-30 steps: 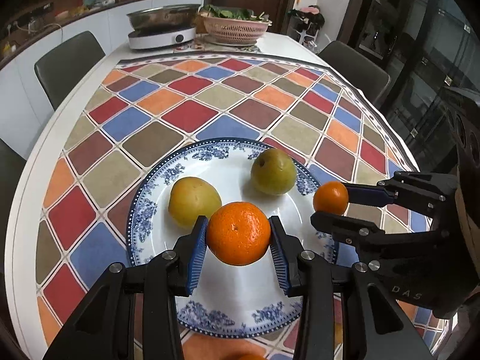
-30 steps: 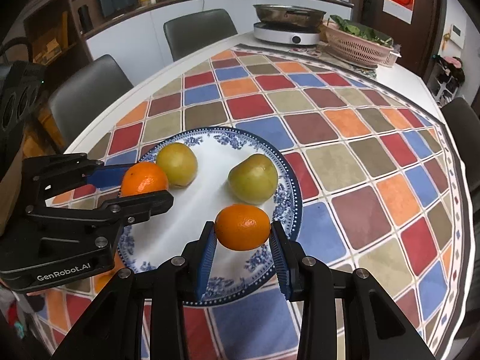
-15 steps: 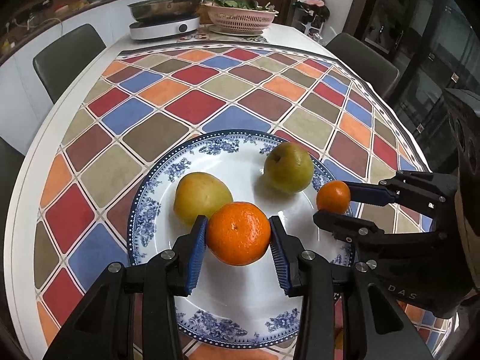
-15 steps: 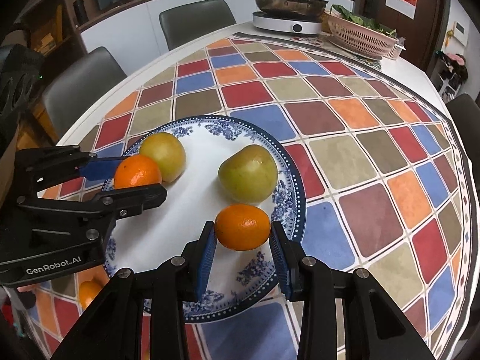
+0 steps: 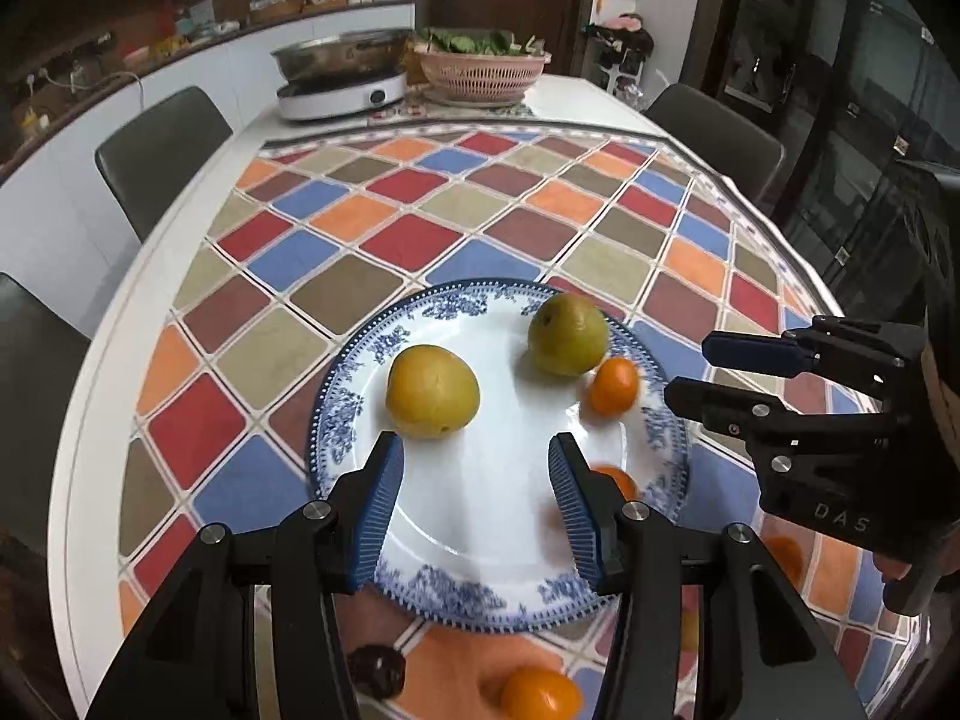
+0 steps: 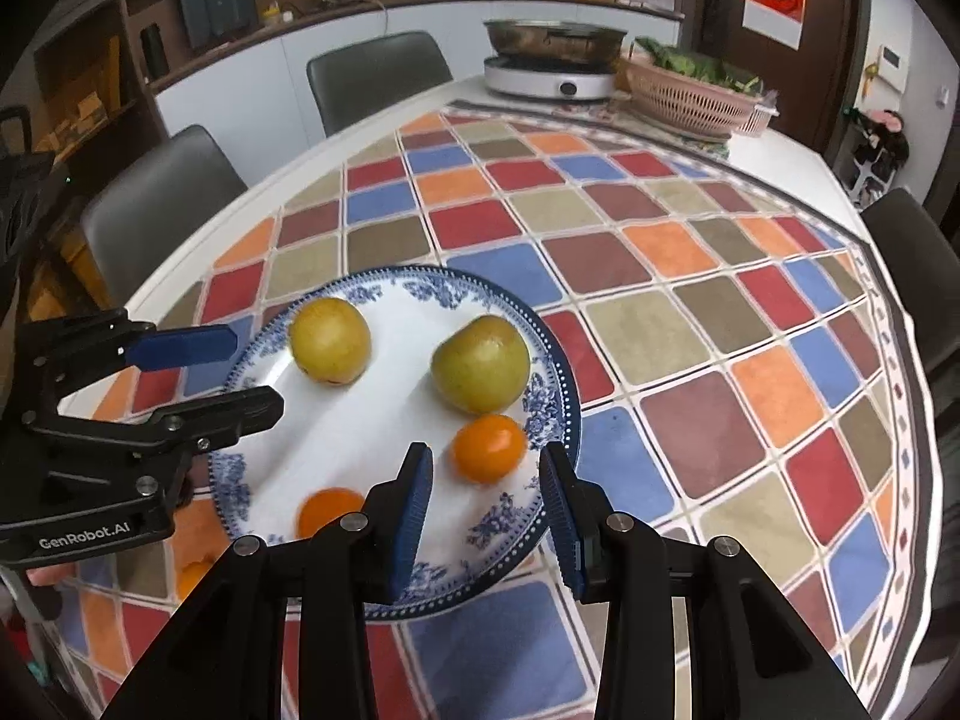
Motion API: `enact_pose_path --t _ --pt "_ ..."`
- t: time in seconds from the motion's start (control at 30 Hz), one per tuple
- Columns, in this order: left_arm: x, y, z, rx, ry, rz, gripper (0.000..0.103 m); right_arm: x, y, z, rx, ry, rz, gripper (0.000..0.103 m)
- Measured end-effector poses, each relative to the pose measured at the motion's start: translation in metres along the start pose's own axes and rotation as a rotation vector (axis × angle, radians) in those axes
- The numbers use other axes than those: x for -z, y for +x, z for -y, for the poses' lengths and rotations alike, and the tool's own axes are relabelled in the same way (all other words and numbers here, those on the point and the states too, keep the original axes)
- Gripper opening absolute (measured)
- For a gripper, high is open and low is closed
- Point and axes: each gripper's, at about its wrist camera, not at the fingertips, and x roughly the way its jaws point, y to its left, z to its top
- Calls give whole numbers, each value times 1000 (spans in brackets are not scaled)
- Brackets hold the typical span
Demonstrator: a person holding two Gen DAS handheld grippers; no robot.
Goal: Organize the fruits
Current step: 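Open the right tool over the plate while the left tool drops its orange onto it, then withdraw the right tool toward a brown kiwi while the left tool moves to a dark plum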
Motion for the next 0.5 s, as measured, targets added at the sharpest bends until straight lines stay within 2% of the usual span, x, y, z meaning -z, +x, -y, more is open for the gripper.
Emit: enact_pose_path --t 0.5 --pt "30 -101 10 4 18 144 53 25 -89 -43 23 8 123 38"
